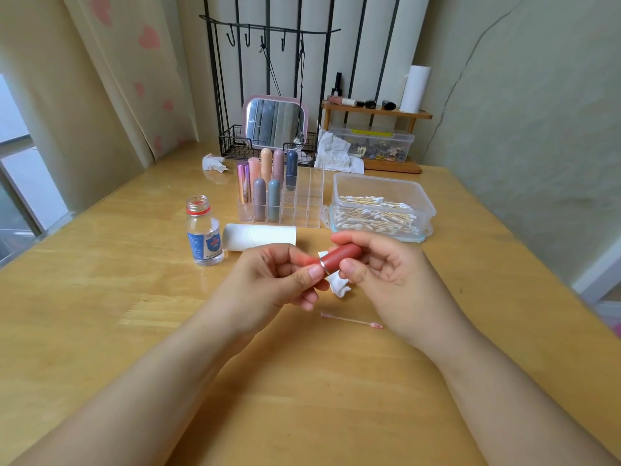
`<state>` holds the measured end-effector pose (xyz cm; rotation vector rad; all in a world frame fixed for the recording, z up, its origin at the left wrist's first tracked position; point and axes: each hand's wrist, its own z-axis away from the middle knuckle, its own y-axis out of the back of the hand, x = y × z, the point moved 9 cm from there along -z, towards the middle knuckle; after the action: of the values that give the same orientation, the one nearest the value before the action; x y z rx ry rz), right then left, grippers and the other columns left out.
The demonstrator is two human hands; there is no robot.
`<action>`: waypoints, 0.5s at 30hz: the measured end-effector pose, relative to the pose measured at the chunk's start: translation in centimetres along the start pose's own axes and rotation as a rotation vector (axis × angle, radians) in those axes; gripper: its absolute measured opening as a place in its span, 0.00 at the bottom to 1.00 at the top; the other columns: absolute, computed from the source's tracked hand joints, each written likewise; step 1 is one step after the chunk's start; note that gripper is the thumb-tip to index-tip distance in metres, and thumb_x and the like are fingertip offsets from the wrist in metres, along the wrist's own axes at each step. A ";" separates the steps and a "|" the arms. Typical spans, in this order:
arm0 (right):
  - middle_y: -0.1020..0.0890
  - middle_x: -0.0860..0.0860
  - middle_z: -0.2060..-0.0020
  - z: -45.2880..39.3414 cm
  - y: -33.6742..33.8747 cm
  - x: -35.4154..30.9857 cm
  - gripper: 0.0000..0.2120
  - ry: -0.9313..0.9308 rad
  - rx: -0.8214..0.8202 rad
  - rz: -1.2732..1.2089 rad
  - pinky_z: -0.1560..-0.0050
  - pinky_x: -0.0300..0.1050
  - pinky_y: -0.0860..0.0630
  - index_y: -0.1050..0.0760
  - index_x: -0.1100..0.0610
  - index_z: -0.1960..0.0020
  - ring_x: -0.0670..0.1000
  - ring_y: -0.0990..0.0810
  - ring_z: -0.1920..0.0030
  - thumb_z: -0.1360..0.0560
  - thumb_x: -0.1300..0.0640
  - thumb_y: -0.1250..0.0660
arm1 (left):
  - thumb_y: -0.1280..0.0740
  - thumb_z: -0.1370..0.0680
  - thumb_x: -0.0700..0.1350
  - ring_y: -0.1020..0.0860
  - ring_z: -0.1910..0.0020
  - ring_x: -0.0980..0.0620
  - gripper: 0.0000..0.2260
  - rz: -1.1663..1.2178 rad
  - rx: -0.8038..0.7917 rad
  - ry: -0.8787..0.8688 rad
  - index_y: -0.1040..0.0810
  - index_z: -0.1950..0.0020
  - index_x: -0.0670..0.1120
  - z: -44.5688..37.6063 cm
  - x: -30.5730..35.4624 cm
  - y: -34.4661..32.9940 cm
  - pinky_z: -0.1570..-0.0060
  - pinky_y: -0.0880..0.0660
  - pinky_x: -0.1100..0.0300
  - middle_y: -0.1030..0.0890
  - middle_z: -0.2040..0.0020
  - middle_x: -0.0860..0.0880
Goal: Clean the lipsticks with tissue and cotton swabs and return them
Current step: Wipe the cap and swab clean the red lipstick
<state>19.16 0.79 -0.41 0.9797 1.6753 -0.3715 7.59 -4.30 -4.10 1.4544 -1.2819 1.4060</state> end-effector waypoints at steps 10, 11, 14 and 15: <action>0.19 0.49 0.58 -1.0 -1.3 2.6 0.14 -0.139 0.077 -0.042 0.63 0.33 0.27 0.29 0.47 0.50 0.41 0.22 0.61 0.24 0.66 0.34 | 0.38 0.21 0.44 0.20 0.66 0.54 0.11 -0.191 0.111 -0.021 0.21 0.54 0.38 -0.8 -0.8 1.3 0.59 0.22 0.62 0.18 0.64 0.49; 0.19 0.49 0.57 -1.3 -1.2 2.5 0.13 -0.135 0.083 0.021 0.61 0.34 0.27 0.30 0.46 0.51 0.41 0.22 0.61 0.24 0.64 0.34 | 0.39 0.21 0.46 0.20 0.64 0.55 0.12 -0.278 0.150 -0.040 0.21 0.54 0.39 -0.8 -0.6 1.8 0.57 0.22 0.60 0.18 0.63 0.50; 0.18 0.50 0.56 -2.6 -0.3 2.2 0.12 -0.127 0.107 0.190 0.55 0.44 0.24 0.31 0.42 0.51 0.50 0.19 0.57 0.24 0.59 0.33 | 0.38 0.20 0.48 0.21 0.58 0.55 0.09 -0.694 0.271 -0.163 0.21 0.52 0.46 -0.9 1.1 3.3 0.54 0.26 0.62 0.18 0.58 0.52; 0.18 0.49 0.56 -3.3 0.1 2.0 0.13 -0.117 0.110 0.232 0.54 0.44 0.24 0.31 0.41 0.52 0.51 0.19 0.56 0.24 0.59 0.33 | 0.37 0.21 0.47 0.21 0.56 0.56 0.07 -0.806 0.293 -0.206 0.21 0.51 0.47 -1.0 1.9 3.5 0.55 0.27 0.65 0.18 0.55 0.53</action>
<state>16.98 3.90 -1.08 1.1980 1.4302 -0.3617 3.80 -4.43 -2.56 2.0413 -0.4754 0.9213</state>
